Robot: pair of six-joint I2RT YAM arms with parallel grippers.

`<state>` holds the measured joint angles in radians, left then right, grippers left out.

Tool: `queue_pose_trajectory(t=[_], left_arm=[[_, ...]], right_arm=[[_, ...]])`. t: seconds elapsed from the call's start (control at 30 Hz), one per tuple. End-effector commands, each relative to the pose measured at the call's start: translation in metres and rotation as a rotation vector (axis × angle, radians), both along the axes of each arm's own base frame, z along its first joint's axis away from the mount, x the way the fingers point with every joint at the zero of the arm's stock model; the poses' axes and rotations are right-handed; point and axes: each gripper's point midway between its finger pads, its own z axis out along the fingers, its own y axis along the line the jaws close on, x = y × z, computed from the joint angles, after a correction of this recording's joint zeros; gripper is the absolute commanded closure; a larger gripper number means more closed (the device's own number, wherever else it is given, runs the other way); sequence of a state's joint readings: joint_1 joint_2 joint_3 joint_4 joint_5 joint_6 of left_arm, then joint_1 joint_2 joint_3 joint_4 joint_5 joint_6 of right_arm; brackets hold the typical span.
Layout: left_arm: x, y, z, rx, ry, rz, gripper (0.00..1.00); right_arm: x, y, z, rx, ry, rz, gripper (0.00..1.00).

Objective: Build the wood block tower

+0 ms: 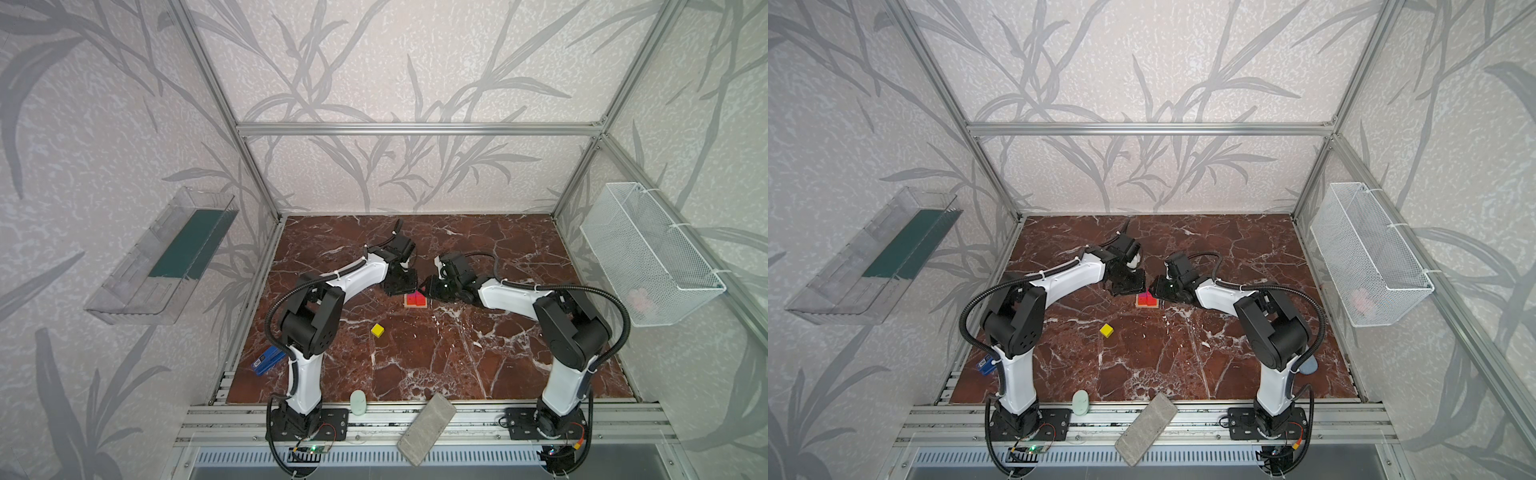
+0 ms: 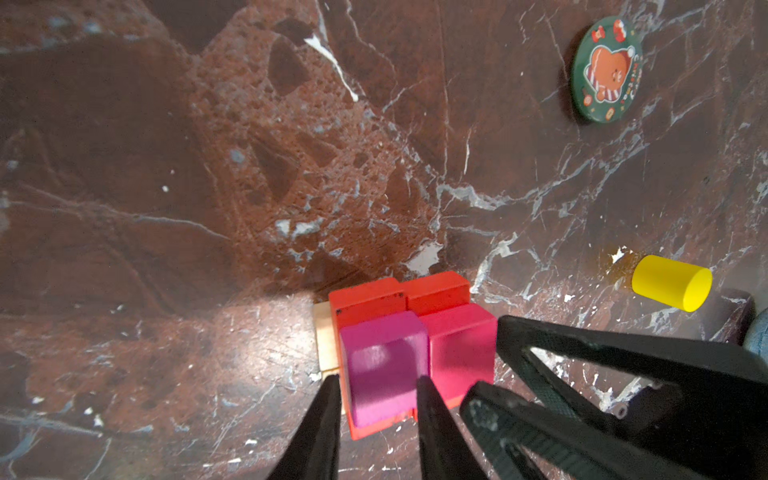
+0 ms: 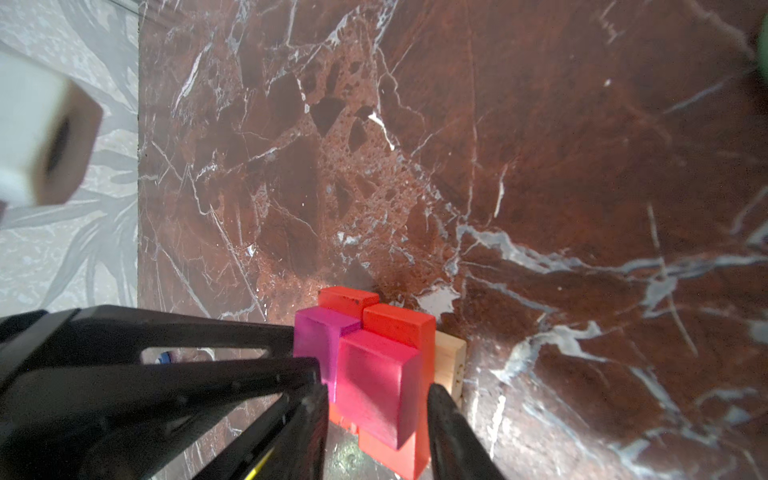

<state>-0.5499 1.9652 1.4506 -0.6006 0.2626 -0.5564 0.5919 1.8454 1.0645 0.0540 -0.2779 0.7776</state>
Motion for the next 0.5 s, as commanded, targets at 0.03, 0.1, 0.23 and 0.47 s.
queue_pose_trajectory(t=[0.03, 0.1, 0.23, 0.47], left_arm=[[0.002, 0.001, 0.018, 0.006, -0.036, -0.005, 0.67], [0.002, 0.002, 0.022, 0.005, -0.047, -0.006, 0.66], [0.002, 0.004, 0.031, 0.004, -0.072, -0.002, 0.65], [-0.003, 0.008, 0.054, -0.013, -0.121, 0.002, 0.65]], right_arm=[[0.001, 0.001, 0.011, -0.001, -0.017, 0.002, 0.57], [0.001, 0.000, 0.013, -0.001, -0.023, 0.000, 0.57], [0.001, -0.004, 0.019, -0.011, -0.036, -0.005, 0.56], [-0.003, -0.011, 0.026, -0.029, -0.054, -0.015, 0.54]])
